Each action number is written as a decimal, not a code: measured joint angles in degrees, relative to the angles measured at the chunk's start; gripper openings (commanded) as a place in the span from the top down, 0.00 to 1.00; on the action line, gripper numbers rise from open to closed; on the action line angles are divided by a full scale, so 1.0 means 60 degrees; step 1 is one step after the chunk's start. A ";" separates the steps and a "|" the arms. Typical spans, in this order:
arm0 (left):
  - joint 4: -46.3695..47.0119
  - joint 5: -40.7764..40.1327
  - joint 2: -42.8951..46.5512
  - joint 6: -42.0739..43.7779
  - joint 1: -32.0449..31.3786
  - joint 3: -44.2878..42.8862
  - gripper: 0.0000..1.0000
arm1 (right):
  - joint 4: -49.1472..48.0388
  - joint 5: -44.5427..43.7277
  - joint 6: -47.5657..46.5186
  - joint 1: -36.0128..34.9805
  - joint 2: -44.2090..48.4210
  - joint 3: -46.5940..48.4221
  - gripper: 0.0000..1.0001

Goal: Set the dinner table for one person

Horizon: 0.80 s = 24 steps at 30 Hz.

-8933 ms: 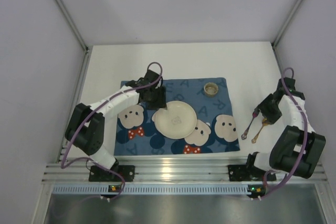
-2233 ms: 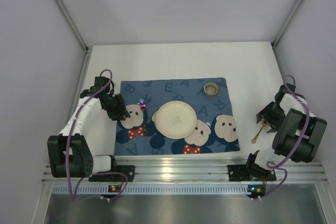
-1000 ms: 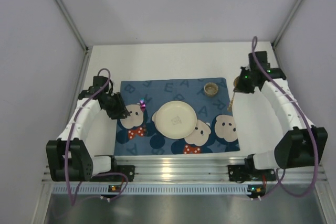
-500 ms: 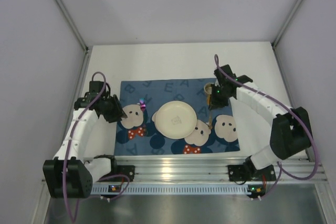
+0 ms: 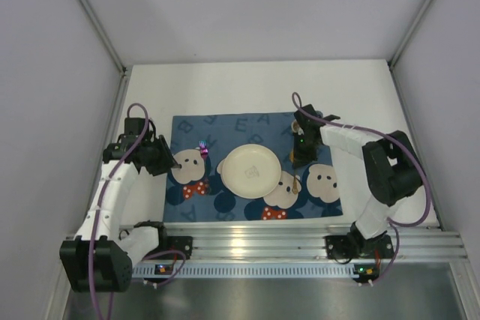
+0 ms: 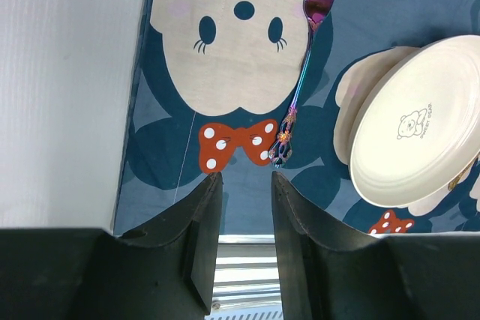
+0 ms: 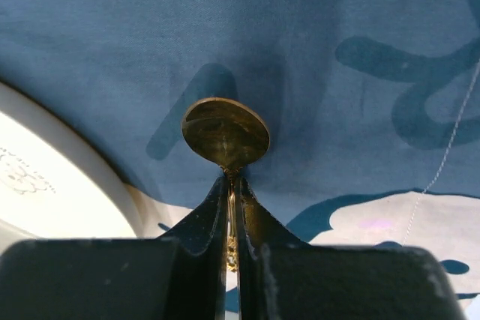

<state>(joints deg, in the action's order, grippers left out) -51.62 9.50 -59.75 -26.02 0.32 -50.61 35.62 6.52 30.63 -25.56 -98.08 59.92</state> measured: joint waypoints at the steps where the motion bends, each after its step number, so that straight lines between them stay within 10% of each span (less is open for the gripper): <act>1: -0.0004 0.0000 0.0000 0.0000 0.0000 0.0000 0.62 | -0.0029 -0.0029 0.0007 -0.0036 -0.0109 0.0000 1.00; 7: -0.0004 -0.0022 0.0000 0.0000 -0.0229 0.0000 0.62 | -0.0084 -0.0157 0.0004 -0.0160 -0.0219 0.0033 0.98; 12: -0.0004 -0.0025 0.0000 0.0000 -0.0262 0.0000 0.62 | -0.0066 -0.0255 0.0062 -0.0248 -0.0219 0.0117 0.59; 24: 0.0000 -0.0080 0.0000 -0.0011 -0.0270 0.0000 0.62 | 0.1042 -0.0874 -0.0080 -0.0426 0.2259 0.0608 0.39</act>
<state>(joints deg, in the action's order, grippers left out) -51.62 9.02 -59.75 -26.09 -1.30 -50.61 41.87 1.28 30.15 -28.12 -84.53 63.57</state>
